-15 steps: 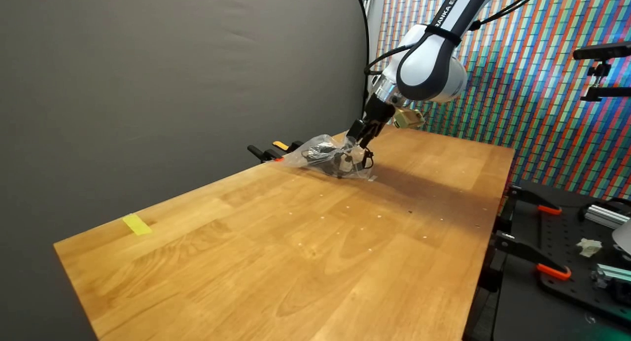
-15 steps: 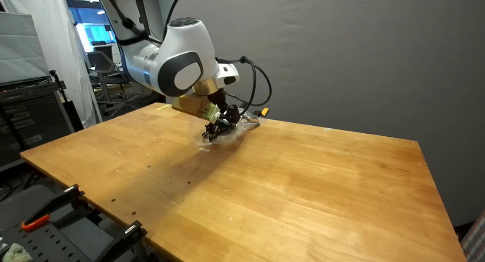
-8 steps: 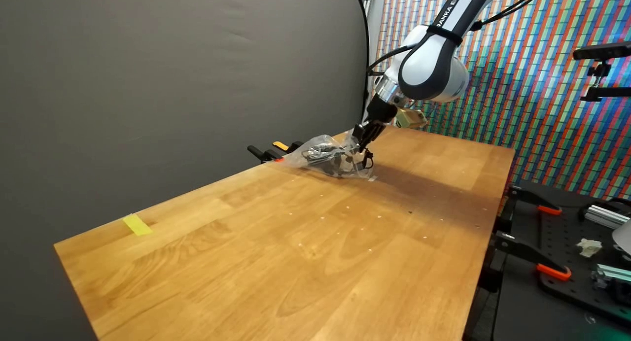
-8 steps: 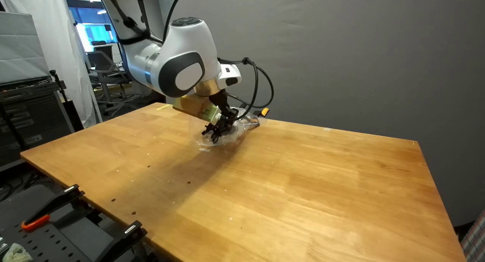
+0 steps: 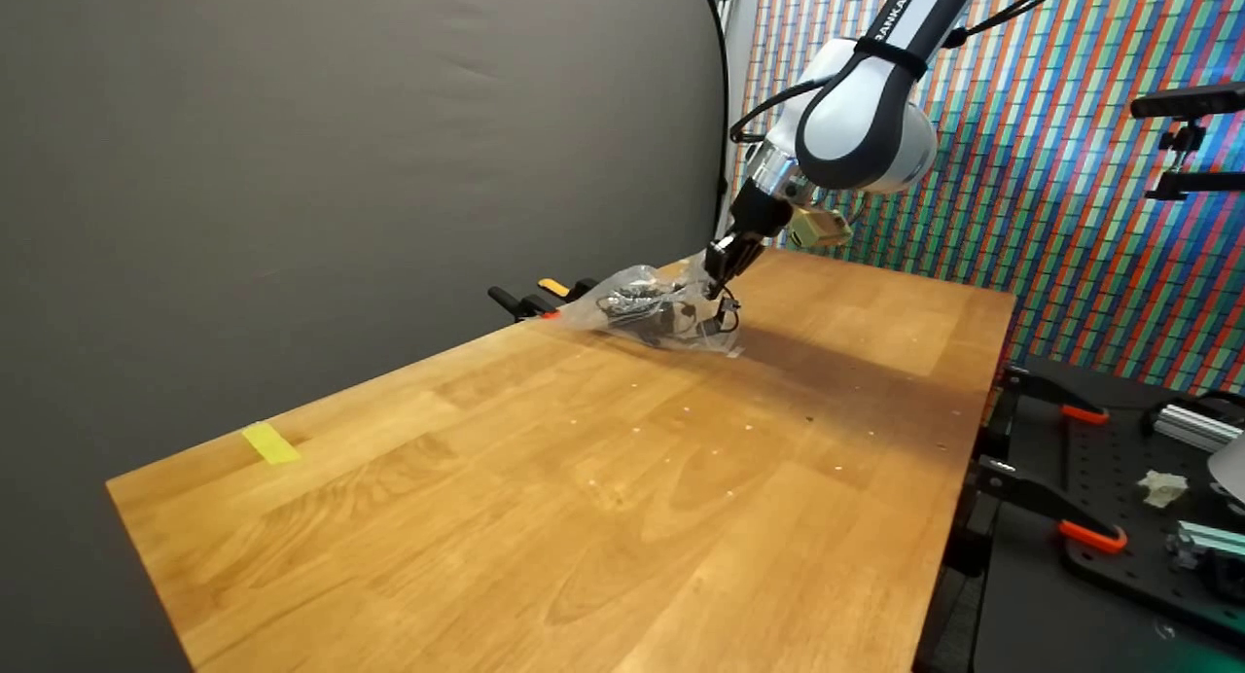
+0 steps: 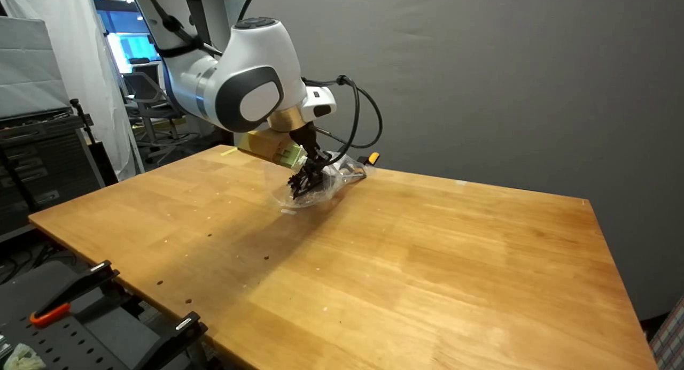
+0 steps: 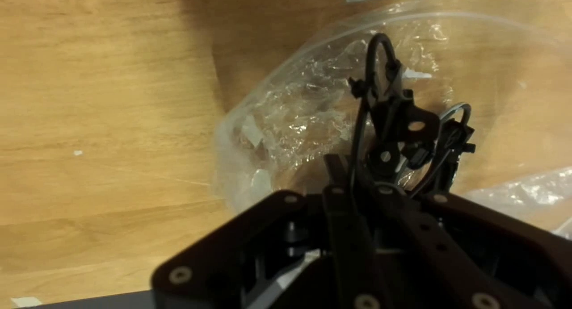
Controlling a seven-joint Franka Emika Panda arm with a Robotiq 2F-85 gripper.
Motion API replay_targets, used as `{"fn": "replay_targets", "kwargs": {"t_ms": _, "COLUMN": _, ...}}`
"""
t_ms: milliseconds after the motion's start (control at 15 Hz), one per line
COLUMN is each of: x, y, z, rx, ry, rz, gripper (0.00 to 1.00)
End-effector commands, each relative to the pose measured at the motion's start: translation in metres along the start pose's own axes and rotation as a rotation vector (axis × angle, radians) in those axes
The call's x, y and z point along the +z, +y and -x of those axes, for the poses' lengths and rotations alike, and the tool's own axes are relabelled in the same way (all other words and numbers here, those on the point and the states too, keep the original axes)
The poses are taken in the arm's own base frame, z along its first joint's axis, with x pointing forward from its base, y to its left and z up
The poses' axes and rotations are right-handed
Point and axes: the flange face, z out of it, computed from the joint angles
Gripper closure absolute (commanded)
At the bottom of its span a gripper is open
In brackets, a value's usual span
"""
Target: Take the black object out of the plastic and put it on the table
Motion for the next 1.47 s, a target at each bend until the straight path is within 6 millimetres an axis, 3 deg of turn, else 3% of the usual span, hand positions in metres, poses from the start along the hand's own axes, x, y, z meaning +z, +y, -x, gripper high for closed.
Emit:
{"fn": "replay_targets", "kwargs": {"t_ms": 0, "x": -0.037, "y": -0.007, "z": 0.003, "rx": -0.012, "ry": -0.039, "rz": 0.039, "gripper": 0.99}}
{"fn": "replay_targets", "kwargs": {"t_ms": 333, "x": -0.084, "y": -0.011, "z": 0.018, "rx": 0.037, "ry": -0.216, "rz": 0.071, "gripper": 0.99}}
{"fn": "replay_targets", "kwargs": {"t_ms": 667, "x": -0.153, "y": -0.024, "z": 0.024, "rx": 0.084, "ry": -0.408, "rz": 0.054, "gripper": 0.99}}
{"fn": "replay_targets", "kwargs": {"t_ms": 1067, "x": -0.256, "y": -0.032, "z": 0.005, "rx": 0.189, "ry": -0.474, "rz": 0.142, "gripper": 0.99}}
{"fn": "replay_targets", "kwargs": {"t_ms": 1400, "x": -0.323, "y": -0.065, "z": -0.018, "rx": 0.246, "ry": -0.473, "rz": 0.226, "gripper": 0.99}}
